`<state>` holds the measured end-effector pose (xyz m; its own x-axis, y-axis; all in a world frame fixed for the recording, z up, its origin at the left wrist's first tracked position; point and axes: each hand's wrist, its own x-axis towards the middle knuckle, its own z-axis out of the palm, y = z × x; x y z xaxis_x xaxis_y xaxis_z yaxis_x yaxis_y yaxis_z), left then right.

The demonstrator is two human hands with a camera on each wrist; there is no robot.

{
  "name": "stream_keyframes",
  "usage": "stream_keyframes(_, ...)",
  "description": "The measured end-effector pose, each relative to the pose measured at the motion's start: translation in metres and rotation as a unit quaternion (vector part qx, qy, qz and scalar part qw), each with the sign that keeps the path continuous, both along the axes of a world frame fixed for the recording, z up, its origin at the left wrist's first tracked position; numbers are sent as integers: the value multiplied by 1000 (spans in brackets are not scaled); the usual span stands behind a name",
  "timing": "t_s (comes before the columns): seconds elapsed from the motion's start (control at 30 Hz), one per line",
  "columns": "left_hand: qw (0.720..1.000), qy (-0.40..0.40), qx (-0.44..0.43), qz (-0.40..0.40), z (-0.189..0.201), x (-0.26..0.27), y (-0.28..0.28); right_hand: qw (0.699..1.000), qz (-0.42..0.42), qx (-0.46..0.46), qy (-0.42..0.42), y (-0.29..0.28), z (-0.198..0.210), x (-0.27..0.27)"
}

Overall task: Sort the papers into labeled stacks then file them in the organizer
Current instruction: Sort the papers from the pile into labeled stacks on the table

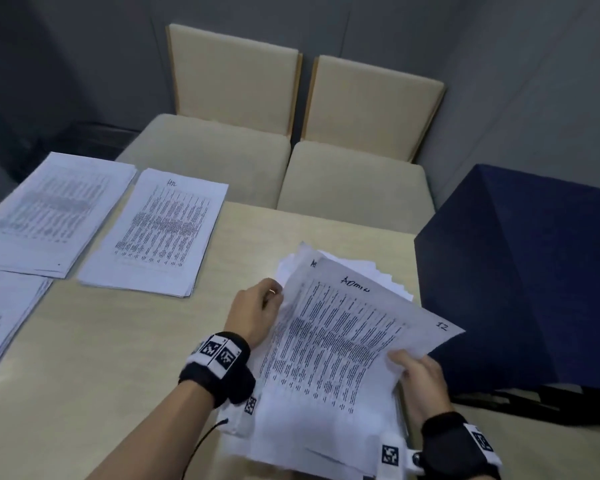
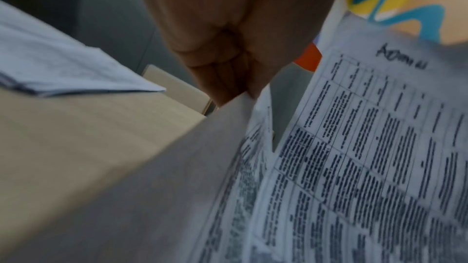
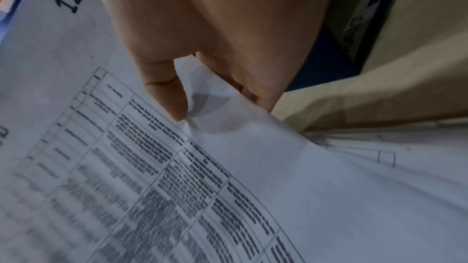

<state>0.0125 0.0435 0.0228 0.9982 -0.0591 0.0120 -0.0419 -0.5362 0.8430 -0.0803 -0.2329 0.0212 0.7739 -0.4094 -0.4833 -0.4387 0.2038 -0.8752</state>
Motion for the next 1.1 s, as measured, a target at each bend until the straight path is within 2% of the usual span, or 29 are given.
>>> stream_keyframes(0.03,995,23,-92,-13,4,-3,1,1000,2,10,6,2,-2,1)
stream_keyframes(0.1,963,100,-247,-47,13,-8,4,1000,-2,26,11,4,-5,1)
stream_keyframes(0.17,926,182,-323,-64,16,-9,8,999,7,43,12,6,-6,0)
stream_keyframes(0.27,906,247,-338,-62,13,-10,11,998,27,51,1,8,-5,-2)
stream_keyframes(0.4,892,282,-350,-42,3,-8,13,999,22,42,-12,8,-5,-7)
stream_keyframes(0.47,894,273,-355,-19,2,-6,11,998,28,43,-23,6,-3,-7)
stream_keyframes(0.6,915,220,-338,4,1,1,7,996,82,25,-22,1,-1,-10)
stream_keyframes(0.7,944,170,-279,47,-7,4,3,994,105,15,-10,-3,-4,-18)
stream_keyframes(0.73,962,141,-220,81,-12,6,2,995,100,11,-13,-5,-6,-21)
stream_keyframes(0.8,985,115,-33,122,-20,9,1,995,91,-9,-27,-9,-12,-28)
stream_keyframes(0.87,973,162,135,94,-30,8,0,998,57,3,-31,-12,-19,-31)
stream_keyframes(0.9,965,182,174,74,-32,7,-1,998,47,17,-33,-15,-24,-31)
stream_keyframes(0.97,962,181,195,60,-32,7,-3,998,35,38,-36,-14,-27,-28)
stream_keyframes(1.03,963,145,222,43,-28,8,-4,996,18,77,-40,-11,-22,-24)
stream_keyframes(1.1,951,114,286,2,-20,7,-4,996,21,69,-46,-12,-24,-21)
